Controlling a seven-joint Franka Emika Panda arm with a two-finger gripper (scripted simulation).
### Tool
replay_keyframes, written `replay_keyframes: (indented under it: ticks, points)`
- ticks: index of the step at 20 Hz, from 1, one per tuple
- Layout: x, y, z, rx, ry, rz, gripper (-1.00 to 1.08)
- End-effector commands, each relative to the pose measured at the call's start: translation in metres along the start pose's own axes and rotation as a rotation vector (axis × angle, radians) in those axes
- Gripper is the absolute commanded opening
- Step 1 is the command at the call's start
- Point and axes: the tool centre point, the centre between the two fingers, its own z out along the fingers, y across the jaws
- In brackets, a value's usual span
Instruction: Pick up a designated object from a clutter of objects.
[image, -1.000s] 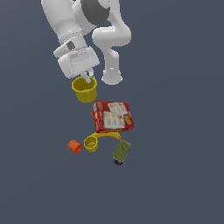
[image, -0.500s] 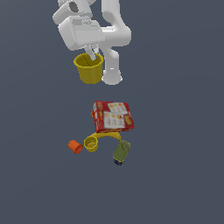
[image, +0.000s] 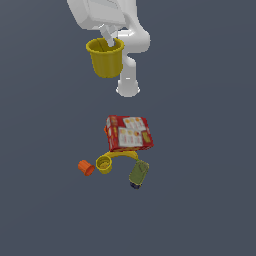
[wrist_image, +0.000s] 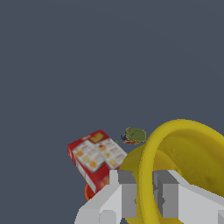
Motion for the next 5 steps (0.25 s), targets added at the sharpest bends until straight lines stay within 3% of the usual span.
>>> replay_keyframes:
  ticks: [1, 5]
  points:
    - [0.0063, 0.0011, -0.0072, -0.002, 0.001, 0.0, -1.0]
    - [0.0082, 0.0025, -0.0098, -0.003, -0.001, 0.002, -1.0]
